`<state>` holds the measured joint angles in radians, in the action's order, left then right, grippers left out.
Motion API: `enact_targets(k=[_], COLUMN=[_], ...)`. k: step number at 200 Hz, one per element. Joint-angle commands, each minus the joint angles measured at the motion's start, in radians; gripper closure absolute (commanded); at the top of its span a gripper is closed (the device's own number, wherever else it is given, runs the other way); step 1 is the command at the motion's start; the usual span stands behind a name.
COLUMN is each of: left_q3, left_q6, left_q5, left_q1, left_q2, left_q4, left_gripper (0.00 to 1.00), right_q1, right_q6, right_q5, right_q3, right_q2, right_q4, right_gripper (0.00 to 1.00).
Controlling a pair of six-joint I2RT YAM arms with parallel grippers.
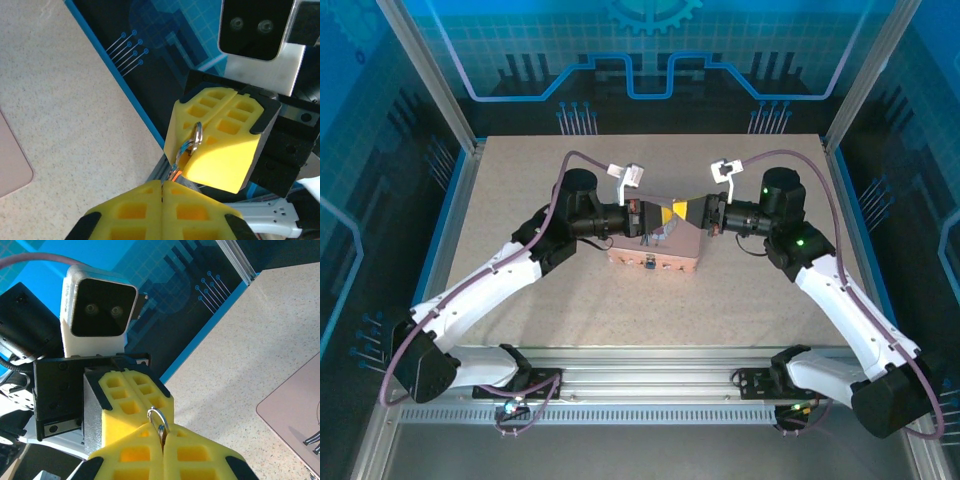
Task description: Unlock a padlock with a key
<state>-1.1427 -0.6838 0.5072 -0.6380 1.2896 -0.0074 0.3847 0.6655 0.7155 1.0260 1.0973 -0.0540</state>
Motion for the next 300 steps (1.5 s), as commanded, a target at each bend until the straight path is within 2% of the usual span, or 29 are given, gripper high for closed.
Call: enact_targets(k=[1, 28, 47, 61, 78, 90, 105, 141, 145, 160, 178, 188, 194, 215, 229, 267, 300], left_q3=[-0.023, -0.028, -0.039, -0.046, -0.048, -0.048, -0.047, -0.042, -0.042, -0.029, -0.004, 0.011, 0.022, 0.083, 0.14, 0.279, 0.369], left_q6=[-0.001, 0.019, 0.037, 0.047, 0.048, 0.048, 0.048, 0.053, 0.056, 0.062, 0.066, 0.063, 0.058, 0.035, 0.018, -0.051, -0.094], left_q5=[0.04, 0.033, 0.031, 0.038, 0.042, 0.046, 0.042, 0.011, 0.0, -0.04, -0.098, -0.143, -0.175, -0.261, -0.29, -0.337, -0.376], left_q1=[-0.016, -0.015, -0.015, -0.015, -0.015, -0.015, -0.015, -0.015, -0.015, -0.015, -0.015, -0.015, -0.015, -0.015, -0.015, -0.015, -0.015], left_q2=[0.01, 0.001, -0.001, -0.002, -0.003, -0.003, -0.001, -0.002, -0.003, -0.011, -0.024, -0.034, -0.041, -0.059, -0.076, -0.125, -0.132], left_q4=[0.037, 0.016, -0.021, -0.045, -0.06, -0.06, -0.061, -0.081, -0.092, -0.126, -0.169, -0.204, -0.231, -0.293, -0.298, -0.255, -0.22], left_gripper=[1.0, 1.0, 1.0, 1.0, 1.0, 1.0, 1.0, 1.0, 0.95, 0.89, 0.73, 0.58, 0.55, 0.48, 0.48, 0.46, 0.44], right_q1=[-0.007, -0.016, -0.039, -0.057, -0.067, -0.069, -0.07, -0.072, -0.072, -0.071, -0.059, -0.035, -0.017, 0.058, 0.097, 0.164, 0.186], right_q6=[0.004, -0.028, -0.035, -0.037, -0.04, -0.038, -0.036, -0.069, -0.082, -0.131, -0.191, -0.231, -0.252, -0.284, -0.275, -0.222, -0.211], right_q5=[0.019, 0.006, 0.008, 0.014, 0.016, 0.028, 0.028, -0.011, -0.026, -0.074, -0.144, -0.194, -0.232, -0.337, -0.361, -0.378, -0.387], right_q3=[-0.014, -0.005, 0.003, 0.002, 0.003, 0.002, -0.001, 0.001, 0.007, 0.028, 0.043, 0.047, 0.048, 0.008, -0.047, -0.169, -0.18], right_q2=[-0.022, -0.025, -0.027, -0.034, -0.045, -0.047, -0.043, -0.038, -0.036, -0.027, -0.015, -0.009, 0.0, 0.026, 0.05, 0.149, 0.269], right_q4=[0.027, -0.02, -0.055, -0.061, -0.066, -0.06, -0.058, -0.122, -0.148, -0.249, -0.371, -0.44, -0.479, -0.537, -0.515, -0.389, -0.322], right_gripper=[1.0, 0.98, 0.76, 0.7, 0.69, 0.8, 0.86, 0.83, 0.82, 0.79, 0.73, 0.71, 0.69, 0.67, 0.67, 0.67, 0.66])
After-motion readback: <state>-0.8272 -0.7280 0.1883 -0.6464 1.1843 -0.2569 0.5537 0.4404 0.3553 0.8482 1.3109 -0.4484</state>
